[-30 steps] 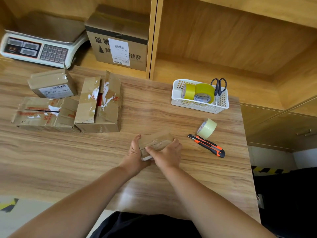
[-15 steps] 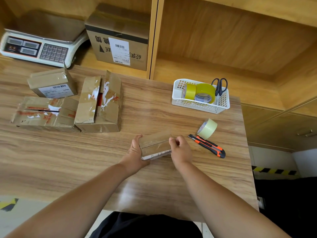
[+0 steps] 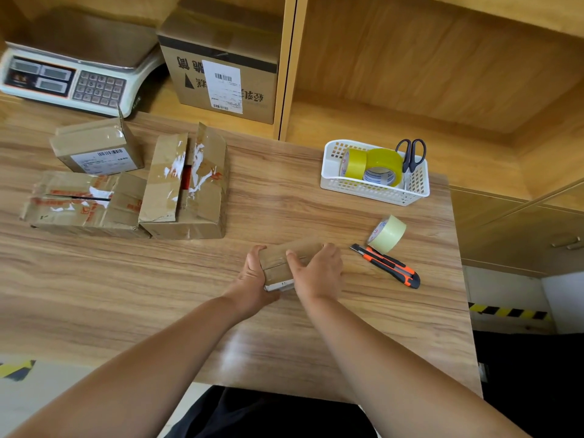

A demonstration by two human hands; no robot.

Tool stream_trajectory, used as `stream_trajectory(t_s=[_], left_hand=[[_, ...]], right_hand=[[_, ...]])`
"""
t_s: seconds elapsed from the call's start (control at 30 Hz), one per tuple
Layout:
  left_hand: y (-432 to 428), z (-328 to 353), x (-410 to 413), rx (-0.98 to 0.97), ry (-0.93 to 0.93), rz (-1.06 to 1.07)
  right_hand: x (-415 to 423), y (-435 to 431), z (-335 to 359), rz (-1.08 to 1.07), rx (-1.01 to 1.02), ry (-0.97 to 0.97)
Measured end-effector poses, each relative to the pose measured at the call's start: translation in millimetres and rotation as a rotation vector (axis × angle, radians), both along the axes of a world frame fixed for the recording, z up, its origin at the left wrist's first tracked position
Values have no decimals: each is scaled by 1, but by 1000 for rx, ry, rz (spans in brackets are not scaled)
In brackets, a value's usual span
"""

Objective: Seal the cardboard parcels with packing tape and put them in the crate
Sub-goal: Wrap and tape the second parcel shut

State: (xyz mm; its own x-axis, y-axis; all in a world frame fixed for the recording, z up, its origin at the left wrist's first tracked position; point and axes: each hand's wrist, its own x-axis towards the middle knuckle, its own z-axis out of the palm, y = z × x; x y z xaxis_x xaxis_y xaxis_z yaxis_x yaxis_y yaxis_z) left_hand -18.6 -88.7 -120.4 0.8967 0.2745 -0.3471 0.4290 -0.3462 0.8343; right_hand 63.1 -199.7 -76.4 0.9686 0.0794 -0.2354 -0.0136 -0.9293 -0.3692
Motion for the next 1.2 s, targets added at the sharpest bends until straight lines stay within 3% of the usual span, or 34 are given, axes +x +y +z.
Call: stream_trajectory(t_s=[0.1,0.23,0.4,0.57,0.67,0.8,1.03,1.2], left_hand=[[-2,1,-1,1,9,4],[-3,5,0,21,33,40],[-5,5,0,-33,-31,12],[0,0,0,-73,40,1],[-3,9,0,-235,69,82],[-16,16,10,-366,40,349],[-37,22,30,-207,110,632],[-39,21,33,-153,118,636]], right_hand=[[-12,8,-2,25,-110,-26],[-20,19,0,26,-177,100],[-17,18,1,8,-165,112],[-8,10,4,40,-113,54],[-1,5,4,30,-59,55],[5,-4,1,17,75,39],[13,-20,-6,19,199,10],[13,-19,-7,-5,197,53]])
